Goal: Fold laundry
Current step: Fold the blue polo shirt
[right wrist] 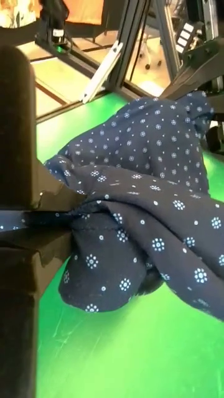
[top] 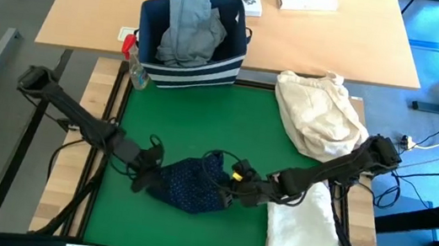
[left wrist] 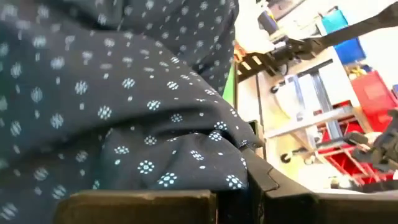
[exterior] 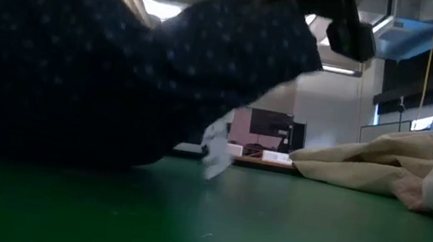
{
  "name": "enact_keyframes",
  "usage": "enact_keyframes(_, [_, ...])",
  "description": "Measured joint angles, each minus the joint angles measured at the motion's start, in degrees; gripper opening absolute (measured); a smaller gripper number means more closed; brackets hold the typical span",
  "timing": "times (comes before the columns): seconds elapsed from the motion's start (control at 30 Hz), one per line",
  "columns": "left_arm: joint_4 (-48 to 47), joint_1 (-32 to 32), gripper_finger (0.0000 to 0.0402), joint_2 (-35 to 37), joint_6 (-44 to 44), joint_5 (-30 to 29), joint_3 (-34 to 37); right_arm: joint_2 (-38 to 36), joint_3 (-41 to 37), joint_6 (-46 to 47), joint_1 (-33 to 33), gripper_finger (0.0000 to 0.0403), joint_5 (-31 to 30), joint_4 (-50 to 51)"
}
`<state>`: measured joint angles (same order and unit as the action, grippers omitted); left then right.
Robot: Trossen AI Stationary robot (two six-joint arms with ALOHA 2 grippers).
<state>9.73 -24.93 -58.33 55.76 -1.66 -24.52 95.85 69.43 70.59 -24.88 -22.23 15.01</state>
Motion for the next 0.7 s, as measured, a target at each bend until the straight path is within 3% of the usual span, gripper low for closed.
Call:
enact_keyframes(0.4, [-14.5,4.4,0.0017,2.2,-9.5,3.8,-8.0,0.0,10.6,3.6,-3.4,0.0014,-4.7,15.9])
enact_keyframes(0.7, [-20.1,1.7,0.0017,1.5,-5.5,-2.2,-5.8,1.7,6.1,10.4,-7.6,0.0014,-6.0,17.4])
